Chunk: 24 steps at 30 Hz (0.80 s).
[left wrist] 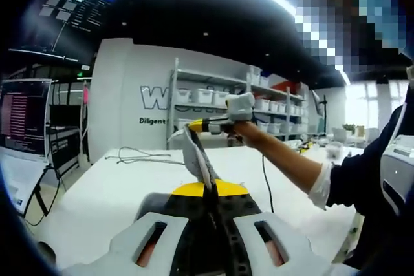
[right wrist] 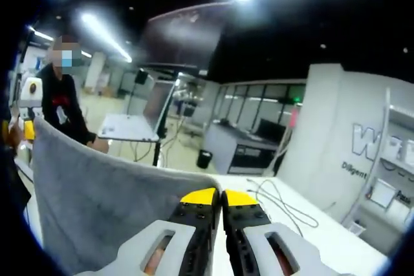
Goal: Open the folded towel by lifting each exposed corner and separating the folded layers until the towel lies flat within the target outline without major curled edges
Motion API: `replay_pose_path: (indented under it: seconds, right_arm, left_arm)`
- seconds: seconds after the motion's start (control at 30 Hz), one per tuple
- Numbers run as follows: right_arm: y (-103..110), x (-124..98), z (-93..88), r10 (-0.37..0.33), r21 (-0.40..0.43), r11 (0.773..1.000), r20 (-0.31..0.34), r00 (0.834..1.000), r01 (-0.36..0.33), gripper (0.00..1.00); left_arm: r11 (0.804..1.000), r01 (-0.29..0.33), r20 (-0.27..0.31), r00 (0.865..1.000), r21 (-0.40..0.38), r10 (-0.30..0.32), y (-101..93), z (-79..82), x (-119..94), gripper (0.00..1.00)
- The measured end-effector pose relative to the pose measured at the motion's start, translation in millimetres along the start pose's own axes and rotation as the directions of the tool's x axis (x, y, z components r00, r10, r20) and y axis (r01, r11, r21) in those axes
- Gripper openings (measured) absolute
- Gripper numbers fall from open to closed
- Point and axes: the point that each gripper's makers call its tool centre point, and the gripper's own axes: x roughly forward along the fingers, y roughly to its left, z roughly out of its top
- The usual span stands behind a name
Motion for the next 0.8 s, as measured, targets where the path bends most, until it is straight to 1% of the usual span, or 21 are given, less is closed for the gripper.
replay_pose_path:
  seconds: [0.17, 0.3, 0.43, 0.8]
  right_arm:
    - [-4, -8, 3.7, -0.018, -0.008, 1.0, 0.001, 1.0, 0.018, 0.0]
    - [-9, -12, 3.0, -0.032, -0.006, 0.999, 0.003, 0.999, 0.032, 0.0]
    - [-12, -15, 2.7, -0.047, 0.001, 0.999, 0.005, 0.999, 0.047, 0.0]
    - [-15, -23, 13.4, -0.072, -0.011, 0.997, 0.027, 0.997, 0.073, 0.0]
  left_arm:
    - [1.0, 0.013, 0.008, 1.0, 0.009, -0.014, -4.6, 5.9, 1, 0.02]
    - [0.999, 0.035, 0.023, 0.999, 0.0, -0.035, -8.3, 10.6, 2, 0.02]
    - [0.999, 0.044, 0.025, 0.999, 0.005, -0.045, -11.1, 12.2, 3, 0.02]
    - [0.997, 0.066, 0.044, 0.997, 0.036, -0.068, -19.0, 23.7, 4, 0.02]
